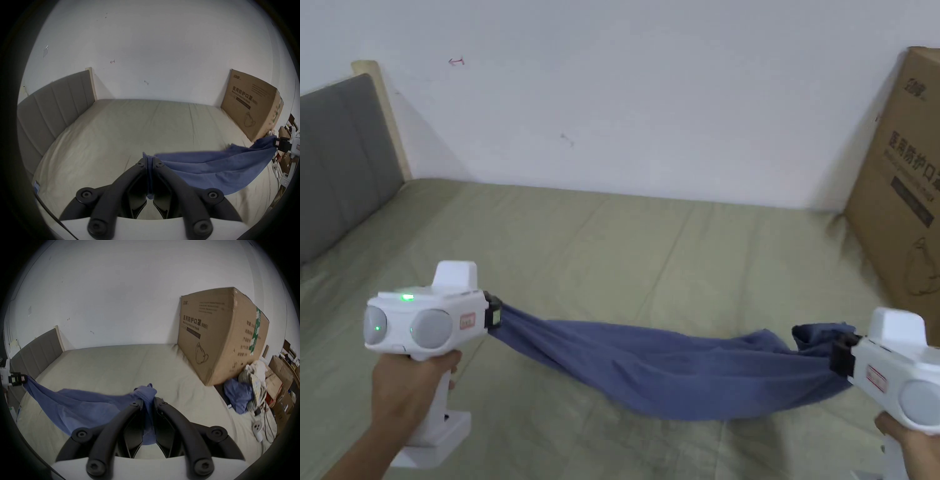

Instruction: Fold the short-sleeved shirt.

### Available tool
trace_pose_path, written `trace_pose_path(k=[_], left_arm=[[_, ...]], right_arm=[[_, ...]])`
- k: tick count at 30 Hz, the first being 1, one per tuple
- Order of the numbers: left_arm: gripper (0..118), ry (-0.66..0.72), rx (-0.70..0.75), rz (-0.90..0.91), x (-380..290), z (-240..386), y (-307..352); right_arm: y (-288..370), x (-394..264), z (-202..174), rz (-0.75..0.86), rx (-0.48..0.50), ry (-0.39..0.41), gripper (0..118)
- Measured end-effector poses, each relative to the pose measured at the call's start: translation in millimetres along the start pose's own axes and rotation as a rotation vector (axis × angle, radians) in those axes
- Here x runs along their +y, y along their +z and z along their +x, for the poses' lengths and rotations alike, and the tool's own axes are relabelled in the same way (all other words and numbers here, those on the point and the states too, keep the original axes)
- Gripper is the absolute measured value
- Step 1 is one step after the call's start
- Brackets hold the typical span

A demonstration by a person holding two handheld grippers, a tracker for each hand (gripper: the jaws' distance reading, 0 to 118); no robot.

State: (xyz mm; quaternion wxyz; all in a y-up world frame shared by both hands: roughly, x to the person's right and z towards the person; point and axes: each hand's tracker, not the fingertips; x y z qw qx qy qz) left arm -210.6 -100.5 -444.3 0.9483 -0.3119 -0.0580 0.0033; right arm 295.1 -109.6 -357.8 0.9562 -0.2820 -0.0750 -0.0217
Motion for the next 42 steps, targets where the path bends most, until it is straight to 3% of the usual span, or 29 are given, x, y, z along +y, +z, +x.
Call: trace_pose_path(k=[17,27,36,38,42], left_arm=[[2,0.138,0.019,-0.114,-170,-33,101],[2,-0.003,0.078,-0.239,-234,-26,126],[3,0.036,0.097,-0.41,-261,-27,89],[15,0.042,0.098,-0.401,-258,-24,91],[87,0.136,0.034,-0.367,-232,-16,106]], right_arm=[[120,-152,25,-0.085,-0.005,-0.166,9],[146,-213,34,-0.218,-0.063,-0.143,9],[109,-245,25,-0.438,-0.128,-0.144,10],[112,-240,22,-0.437,-0.131,-0.143,13],[124,-214,25,-0.352,-0.112,-0.14,52]])
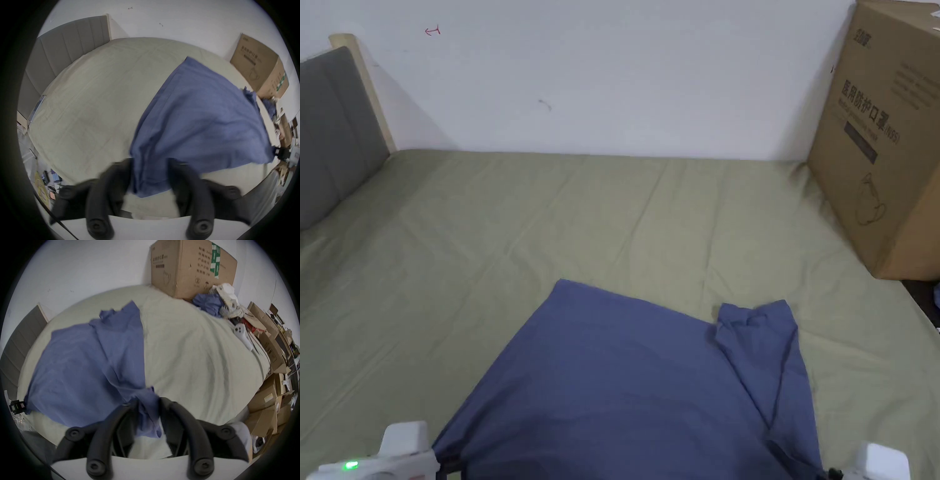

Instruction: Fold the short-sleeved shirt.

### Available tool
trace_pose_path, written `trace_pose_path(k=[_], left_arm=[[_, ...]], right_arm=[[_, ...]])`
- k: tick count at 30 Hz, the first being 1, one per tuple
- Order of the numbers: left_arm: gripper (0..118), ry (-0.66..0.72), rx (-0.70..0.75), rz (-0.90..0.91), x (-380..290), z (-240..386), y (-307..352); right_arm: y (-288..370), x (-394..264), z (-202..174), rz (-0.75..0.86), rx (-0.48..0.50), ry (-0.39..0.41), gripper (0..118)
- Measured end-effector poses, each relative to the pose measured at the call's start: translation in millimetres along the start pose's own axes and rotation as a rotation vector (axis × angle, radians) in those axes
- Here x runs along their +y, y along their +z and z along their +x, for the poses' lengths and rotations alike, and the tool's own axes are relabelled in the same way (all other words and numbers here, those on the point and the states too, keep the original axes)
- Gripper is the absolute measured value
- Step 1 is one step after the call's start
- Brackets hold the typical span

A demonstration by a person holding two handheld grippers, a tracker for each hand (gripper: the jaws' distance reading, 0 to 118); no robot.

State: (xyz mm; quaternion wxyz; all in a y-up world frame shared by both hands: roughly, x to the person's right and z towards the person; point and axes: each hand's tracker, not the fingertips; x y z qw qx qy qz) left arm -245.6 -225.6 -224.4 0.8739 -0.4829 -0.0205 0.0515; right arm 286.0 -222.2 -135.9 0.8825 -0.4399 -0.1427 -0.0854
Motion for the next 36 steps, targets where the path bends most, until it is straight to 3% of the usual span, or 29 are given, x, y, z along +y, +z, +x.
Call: trace_pose_path(k=[2,3,4,10,17,20,22,23,24,25,28,36], left_arm=[[91,0.023,-0.021,0.066,13,10,17],[99,0.015,-0.029,0.114,21,15,27],[98,0.002,-0.045,0.159,28,22,38],[99,-0.049,-0.09,0.403,80,57,98],[97,-0.099,-0.105,0.658,111,97,144],[83,-0.128,-0.073,0.725,113,112,147],[54,-0.137,-0.061,0.772,110,119,146],[35,-0.142,-0.06,0.786,108,122,144],[15,-0.149,-0.058,0.795,108,125,141],[5,-0.145,-0.059,0.793,108,127,138],[0,-0.144,-0.091,0.795,108,128,132],[0,-0.191,-0.167,0.638,133,132,99]], right_arm=[[25,18,-3,0.079,0.016,0.003,57],[37,28,-5,0.124,0.025,0.006,73],[50,37,-7,0.17,0.036,0.006,78],[129,92,-23,0.477,0.063,0.063,78],[168,117,-38,0.676,0.058,0.109,78],[170,119,-45,0.706,0.037,0.125,76],[168,118,-50,0.727,0.029,0.132,65],[168,117,-52,0.729,0.031,0.132,52],[167,116,-53,0.736,0.035,0.134,29],[167,116,-55,0.739,0.037,0.137,9],[163,115,-59,0.748,0.025,0.155,0],[151,125,-56,0.72,0.021,0.154,0]])
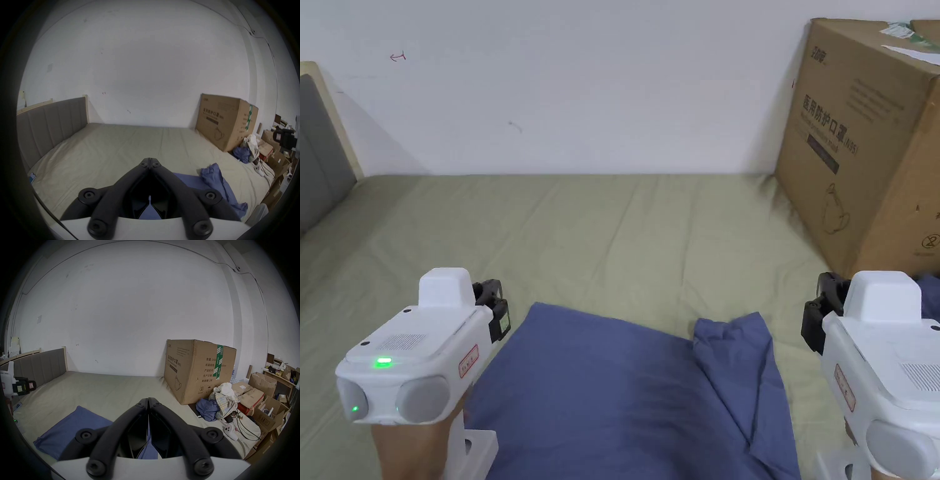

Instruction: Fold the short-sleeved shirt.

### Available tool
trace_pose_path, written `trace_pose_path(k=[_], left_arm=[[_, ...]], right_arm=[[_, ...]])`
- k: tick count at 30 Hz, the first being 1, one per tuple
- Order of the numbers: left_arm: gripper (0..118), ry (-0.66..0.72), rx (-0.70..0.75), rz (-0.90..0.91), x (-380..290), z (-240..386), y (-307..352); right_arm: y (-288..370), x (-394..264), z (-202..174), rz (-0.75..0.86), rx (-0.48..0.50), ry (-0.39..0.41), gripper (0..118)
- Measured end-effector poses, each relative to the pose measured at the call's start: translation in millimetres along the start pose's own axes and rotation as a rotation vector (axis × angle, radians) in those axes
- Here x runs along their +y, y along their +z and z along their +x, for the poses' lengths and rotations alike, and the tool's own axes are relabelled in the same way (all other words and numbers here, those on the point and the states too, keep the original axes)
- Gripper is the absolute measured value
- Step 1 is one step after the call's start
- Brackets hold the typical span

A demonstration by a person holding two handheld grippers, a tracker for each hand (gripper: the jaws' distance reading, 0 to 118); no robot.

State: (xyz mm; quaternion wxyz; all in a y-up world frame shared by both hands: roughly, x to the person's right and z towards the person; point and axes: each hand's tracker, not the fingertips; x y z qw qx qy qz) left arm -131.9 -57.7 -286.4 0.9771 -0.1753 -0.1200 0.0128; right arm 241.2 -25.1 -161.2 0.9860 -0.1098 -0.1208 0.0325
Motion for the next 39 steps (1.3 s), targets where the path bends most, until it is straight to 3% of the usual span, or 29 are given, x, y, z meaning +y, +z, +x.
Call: trace_pose_path(k=[7,17,19,21,22,23,29,30,33,35,37,38,39], left_arm=[[0,0.03,-0.11,-0.219,12,-20,-108],[0,-0.031,-0.089,-0.497,-12,-40,-282],[24,-0.014,-0.08,-0.53,-19,-44,-311],[80,0.015,-0.046,-0.618,-33,-49,-339],[94,0.0,-0.028,-0.654,-38,-49,-351],[99,-0.011,-0.018,-0.66,-44,-49,-359],[97,-0.04,0.002,-0.74,-79,-51,-389],[85,-0.032,0.012,-0.746,-83,-50,-391],[76,-0.047,0.004,-0.718,-85,-45,-385],[53,-0.112,-0.014,-0.679,-82,-37,-378],[14,-0.129,-0.046,-0.677,-80,-32,-371],[2,-0.116,-0.072,-0.673,-78,-31,-369],[2,-0.111,-0.069,-0.663,-76,-27,-363]], right_arm=[[-36,-5,5,-0.044,-0.017,0.019,0],[-108,-21,11,-0.142,-0.044,0.01,0],[-121,-26,13,-0.157,-0.055,0.009,0],[-132,-30,14,-0.179,-0.067,0.016,0],[-136,-33,15,-0.185,-0.069,0.014,0],[-141,-36,16,-0.194,-0.071,0.015,0],[-160,-51,18,-0.241,-0.1,0.028,0],[-161,-53,19,-0.245,-0.102,0.03,0],[-166,-59,18,-0.267,-0.102,0.041,0],[-170,-64,19,-0.286,-0.098,0.04,0],[-179,-70,19,-0.325,-0.086,0.034,0],[-185,-74,20,-0.348,-0.078,0.026,0],[-192,-78,20,-0.396,-0.064,0.012,2]])
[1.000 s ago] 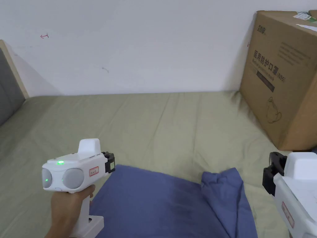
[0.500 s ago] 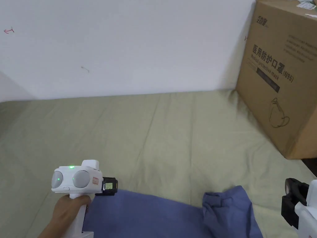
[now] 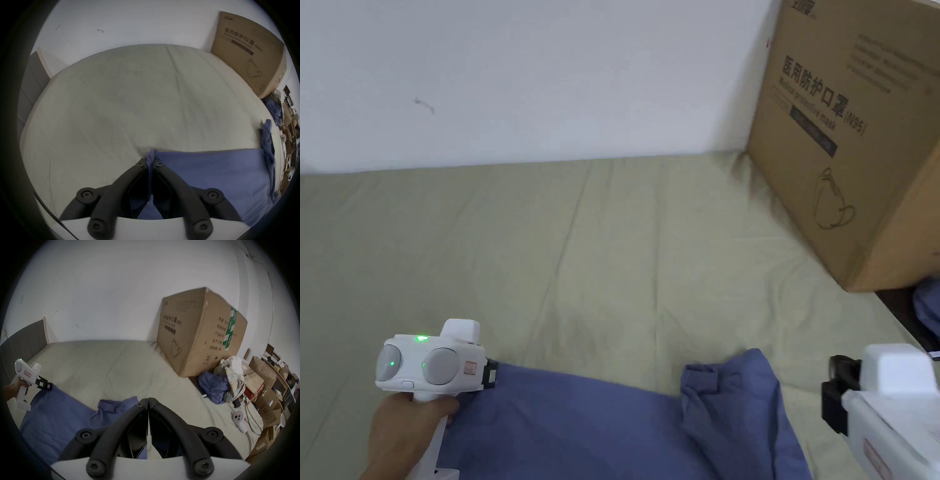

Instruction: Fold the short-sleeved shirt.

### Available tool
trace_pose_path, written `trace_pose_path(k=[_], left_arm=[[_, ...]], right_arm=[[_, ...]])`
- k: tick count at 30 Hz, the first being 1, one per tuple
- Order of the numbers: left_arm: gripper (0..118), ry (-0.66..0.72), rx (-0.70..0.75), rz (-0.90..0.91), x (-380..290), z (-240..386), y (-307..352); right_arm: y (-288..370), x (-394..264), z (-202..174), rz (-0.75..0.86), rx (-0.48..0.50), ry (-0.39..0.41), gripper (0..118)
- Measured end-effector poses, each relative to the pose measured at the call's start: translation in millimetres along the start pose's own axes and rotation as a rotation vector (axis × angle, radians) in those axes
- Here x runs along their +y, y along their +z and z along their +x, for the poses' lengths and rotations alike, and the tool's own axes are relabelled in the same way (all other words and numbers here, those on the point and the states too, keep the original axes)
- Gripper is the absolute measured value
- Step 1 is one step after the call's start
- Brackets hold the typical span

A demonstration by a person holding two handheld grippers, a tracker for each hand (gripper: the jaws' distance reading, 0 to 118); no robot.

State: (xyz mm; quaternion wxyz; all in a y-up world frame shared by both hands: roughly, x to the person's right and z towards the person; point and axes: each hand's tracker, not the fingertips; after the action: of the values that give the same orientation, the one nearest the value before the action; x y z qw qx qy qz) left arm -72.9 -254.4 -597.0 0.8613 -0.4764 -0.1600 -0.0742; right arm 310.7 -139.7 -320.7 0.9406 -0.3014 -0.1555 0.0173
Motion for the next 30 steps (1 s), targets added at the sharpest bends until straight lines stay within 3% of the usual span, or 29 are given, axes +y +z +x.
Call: trace_pose_path(k=[1,2,3,4,5,8,11,15,17,18,20,22,30], left_arm=[[2,-0.002,0.035,0.036,-1,2,7],[1,-0.008,0.021,0.069,-2,3,16],[1,-0.003,0.004,0.086,-3,4,25],[1,0.007,-0.007,0.086,-3,5,34],[1,0.008,-0.014,0.099,-4,4,42],[1,0.02,-0.027,0.134,-7,5,65],[1,0.022,-0.034,0.154,-9,4,76],[1,0.032,-0.039,0.156,-12,2,82],[1,0.034,-0.03,0.159,-13,0,82],[1,0.037,-0.03,0.157,-14,-1,82],[1,0.051,-0.032,0.155,-17,-3,83],[1,0.066,-0.033,0.156,-20,-4,85],[1,0.149,-0.038,0.191,-34,-10,119]], right_arm=[[-7,-2,0,-0.017,0.011,-0.022,6],[-15,-5,0,-0.034,0.009,-0.036,19],[-26,-8,-1,-0.083,0.026,-0.037,50],[-37,-11,-1,-0.121,0.042,-0.04,74],[-48,-14,-2,-0.165,0.035,-0.038,89],[-75,-26,-8,-0.227,0.027,-0.051,94],[-106,-45,-9,-0.347,0.029,-0.073,93],[-129,-67,-10,-0.417,0.02,-0.087,73],[-136,-74,-10,-0.452,0.02,-0.088,70],[-139,-79,-8,-0.467,0.045,-0.096,52],[-132,-80,-7,-0.441,0.053,-0.113,39],[-125,-76,-6,-0.43,0.065,-0.107,2],[-79,-47,20,-0.238,0.102,-0.094,2]])
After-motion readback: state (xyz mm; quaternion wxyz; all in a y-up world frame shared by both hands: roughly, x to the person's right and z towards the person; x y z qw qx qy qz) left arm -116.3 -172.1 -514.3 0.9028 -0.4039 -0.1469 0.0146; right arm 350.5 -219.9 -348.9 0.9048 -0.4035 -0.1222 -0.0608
